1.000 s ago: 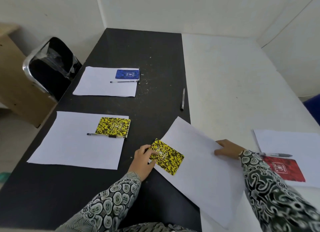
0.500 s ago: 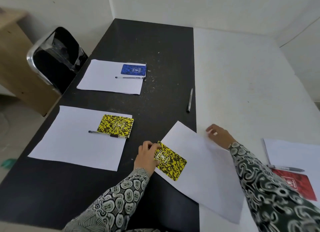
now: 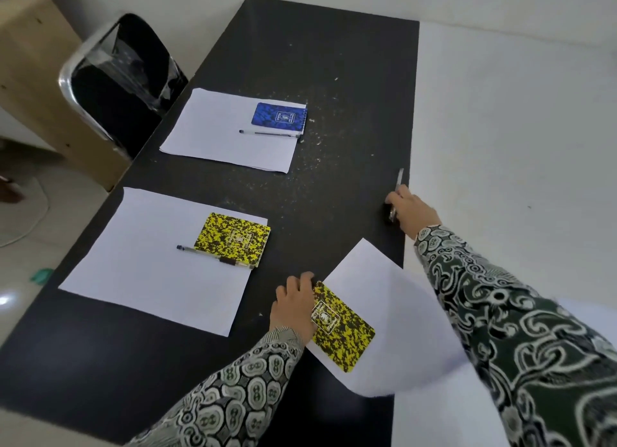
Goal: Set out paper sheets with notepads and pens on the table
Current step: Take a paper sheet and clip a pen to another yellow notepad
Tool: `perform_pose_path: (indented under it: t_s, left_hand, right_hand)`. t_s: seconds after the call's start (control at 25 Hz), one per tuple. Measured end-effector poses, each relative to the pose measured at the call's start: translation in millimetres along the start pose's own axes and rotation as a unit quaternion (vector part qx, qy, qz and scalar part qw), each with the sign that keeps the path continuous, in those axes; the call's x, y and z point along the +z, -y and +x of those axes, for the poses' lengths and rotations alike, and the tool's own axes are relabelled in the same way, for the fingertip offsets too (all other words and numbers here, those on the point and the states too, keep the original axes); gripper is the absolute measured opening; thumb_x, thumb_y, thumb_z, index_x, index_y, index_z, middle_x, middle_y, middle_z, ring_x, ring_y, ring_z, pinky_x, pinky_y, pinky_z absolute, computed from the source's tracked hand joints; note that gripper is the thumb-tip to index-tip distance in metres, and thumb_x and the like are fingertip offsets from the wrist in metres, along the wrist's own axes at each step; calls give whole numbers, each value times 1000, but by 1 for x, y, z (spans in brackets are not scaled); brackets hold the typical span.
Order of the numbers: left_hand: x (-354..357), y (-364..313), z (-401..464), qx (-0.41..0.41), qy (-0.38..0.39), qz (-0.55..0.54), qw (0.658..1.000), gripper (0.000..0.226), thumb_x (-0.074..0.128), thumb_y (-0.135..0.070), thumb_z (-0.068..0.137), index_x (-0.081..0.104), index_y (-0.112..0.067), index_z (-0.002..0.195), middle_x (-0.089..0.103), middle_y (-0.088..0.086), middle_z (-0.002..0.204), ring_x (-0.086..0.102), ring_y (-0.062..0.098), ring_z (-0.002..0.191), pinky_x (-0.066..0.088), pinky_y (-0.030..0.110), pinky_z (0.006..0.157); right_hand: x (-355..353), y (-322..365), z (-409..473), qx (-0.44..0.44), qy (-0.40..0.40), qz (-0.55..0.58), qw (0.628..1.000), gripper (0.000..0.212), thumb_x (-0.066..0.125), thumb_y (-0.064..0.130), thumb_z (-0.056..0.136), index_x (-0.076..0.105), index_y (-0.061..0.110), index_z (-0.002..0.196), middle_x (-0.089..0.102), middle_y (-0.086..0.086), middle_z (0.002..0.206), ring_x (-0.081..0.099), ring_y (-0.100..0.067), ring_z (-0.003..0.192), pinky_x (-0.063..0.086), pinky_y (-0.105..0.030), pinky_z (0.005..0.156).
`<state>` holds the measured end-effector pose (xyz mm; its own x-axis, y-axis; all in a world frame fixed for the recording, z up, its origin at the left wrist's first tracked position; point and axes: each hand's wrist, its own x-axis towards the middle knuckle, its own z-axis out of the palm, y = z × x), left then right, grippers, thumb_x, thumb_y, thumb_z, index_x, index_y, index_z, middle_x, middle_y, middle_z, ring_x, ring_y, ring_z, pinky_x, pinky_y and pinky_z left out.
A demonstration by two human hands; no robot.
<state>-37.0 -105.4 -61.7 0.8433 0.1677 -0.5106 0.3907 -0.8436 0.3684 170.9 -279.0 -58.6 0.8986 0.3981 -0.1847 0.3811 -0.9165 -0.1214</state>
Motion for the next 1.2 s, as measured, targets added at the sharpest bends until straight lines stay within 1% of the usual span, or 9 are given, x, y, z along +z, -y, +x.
perform_pose_path:
  t_s: [0.08, 0.2, 0.28, 0.4, 0.48, 0.6, 0.72, 1.0, 1.2]
  left_hand:
    - [-4, -3, 7, -33, 25, -3, 999, 71, 70, -8, 75, 27, -13, 132, 36, 11, 133, 39, 30, 123, 40, 37, 99]
    - [-5, -2, 10, -27, 59, 18, 998, 60, 62, -9, 80, 31, -7, 131, 35, 14, 134, 35, 32, 125, 37, 37, 102]
    - [-2, 2, 7, -8, 60, -9, 998, 57, 60, -9, 81, 32, -7, 131, 36, 14, 133, 34, 32, 126, 36, 38, 102]
    - [3, 9, -4, 18, 45, -145, 988, 54, 60, -4, 79, 37, -11, 127, 46, 11, 126, 43, 28, 123, 39, 39, 103]
    - [4, 10, -15, 18, 32, -223, 974, 51, 60, -1, 78, 41, -15, 123, 57, 9, 118, 54, 25, 115, 45, 39, 99]
    - [7, 7, -28, 4, 9, -255, 967, 50, 61, 0, 76, 43, -17, 119, 62, 11, 111, 60, 27, 106, 50, 40, 93]
    - [15, 1, -40, -12, -14, -257, 966, 50, 59, 1, 75, 42, -15, 120, 62, 13, 109, 60, 28, 103, 51, 38, 91]
    - [26, -15, -61, -22, -81, -246, 966, 46, 53, 3, 79, 43, -11, 122, 63, 15, 109, 60, 31, 104, 49, 39, 91]
    - [28, -19, -72, -41, -99, -252, 962, 46, 55, 2, 78, 44, -10, 121, 62, 15, 110, 59, 32, 104, 49, 39, 91]
  right_hand:
    - [1, -8, 0, -39, -16, -51, 998, 21, 50, 4, 86, 51, 9, 107, 46, -12, 119, 47, -31, 106, 46, -45, 73]
    - [6, -19, -12, -61, -28, -68, 995, 19, 49, 22, 90, 52, 14, 107, 53, -10, 114, 50, -33, 104, 39, -46, 87]
    - [-2, -11, -30, -37, -102, 76, 991, 20, 40, 20, 94, 49, 15, 111, 58, -10, 101, 56, -34, 89, 40, -41, 84]
    - [-17, 27, -73, -42, -202, 295, 933, 26, 35, 14, 96, 52, 10, 115, 52, -1, 94, 49, -18, 79, 37, -22, 75]
    - [-8, 54, -105, -91, -151, 334, 926, 27, 39, 10, 95, 54, 10, 118, 46, 1, 100, 48, -15, 79, 35, -9, 73]
    - [24, 76, -129, -118, -27, 350, 929, 29, 45, 6, 92, 59, 13, 116, 43, 0, 102, 51, -19, 87, 41, -15, 80]
    - [38, 93, -141, -73, -33, 412, 907, 26, 51, 2, 87, 64, 13, 107, 52, 1, 94, 55, -16, 89, 44, -22, 82]
    - [36, 102, -155, -95, -24, 398, 912, 19, 56, 9, 84, 63, 17, 100, 58, 1, 93, 56, -12, 86, 42, -13, 76]
    - [42, 83, -169, -167, -30, 290, 942, 24, 53, 11, 87, 55, 22, 108, 60, 1, 92, 58, -14, 83, 49, -32, 78]
